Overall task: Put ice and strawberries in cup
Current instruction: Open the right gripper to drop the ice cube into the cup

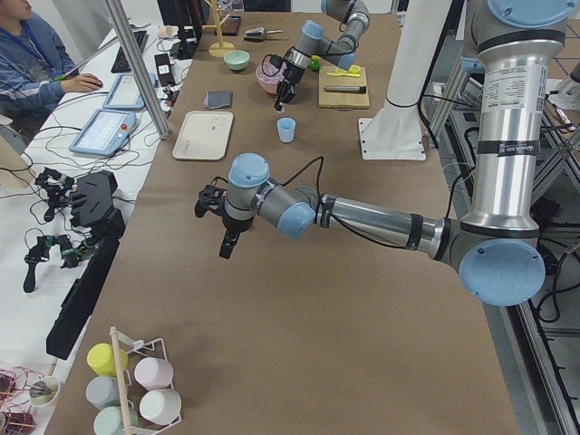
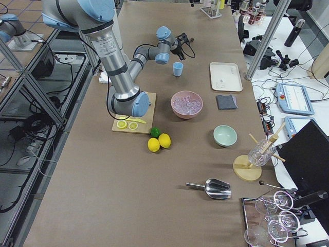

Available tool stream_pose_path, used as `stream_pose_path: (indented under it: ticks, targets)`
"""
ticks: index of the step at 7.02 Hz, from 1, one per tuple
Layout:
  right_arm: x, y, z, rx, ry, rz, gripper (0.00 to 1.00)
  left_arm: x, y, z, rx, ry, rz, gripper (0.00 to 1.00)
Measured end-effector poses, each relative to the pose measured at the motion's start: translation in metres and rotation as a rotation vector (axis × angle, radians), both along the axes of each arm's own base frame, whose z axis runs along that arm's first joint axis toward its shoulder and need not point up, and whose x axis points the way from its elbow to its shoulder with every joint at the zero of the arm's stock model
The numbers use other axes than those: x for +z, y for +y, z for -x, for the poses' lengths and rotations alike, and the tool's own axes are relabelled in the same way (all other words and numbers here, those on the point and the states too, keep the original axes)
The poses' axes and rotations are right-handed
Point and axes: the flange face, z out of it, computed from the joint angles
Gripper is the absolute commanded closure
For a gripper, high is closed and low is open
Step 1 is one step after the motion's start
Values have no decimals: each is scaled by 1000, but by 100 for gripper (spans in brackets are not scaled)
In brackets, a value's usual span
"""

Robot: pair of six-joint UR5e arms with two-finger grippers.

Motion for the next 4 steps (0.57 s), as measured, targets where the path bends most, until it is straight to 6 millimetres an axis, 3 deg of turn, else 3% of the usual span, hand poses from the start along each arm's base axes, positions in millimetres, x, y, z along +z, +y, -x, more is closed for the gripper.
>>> stream_pose_path:
  ticks: [2, 4]
  targets:
    - [13, -5, 16, -6, 37, 12, 80, 2, 0, 0, 1, -1, 3, 2]
    - [14, -3, 22, -18, 44, 5, 76, 2, 1, 0, 0, -2, 4, 2]
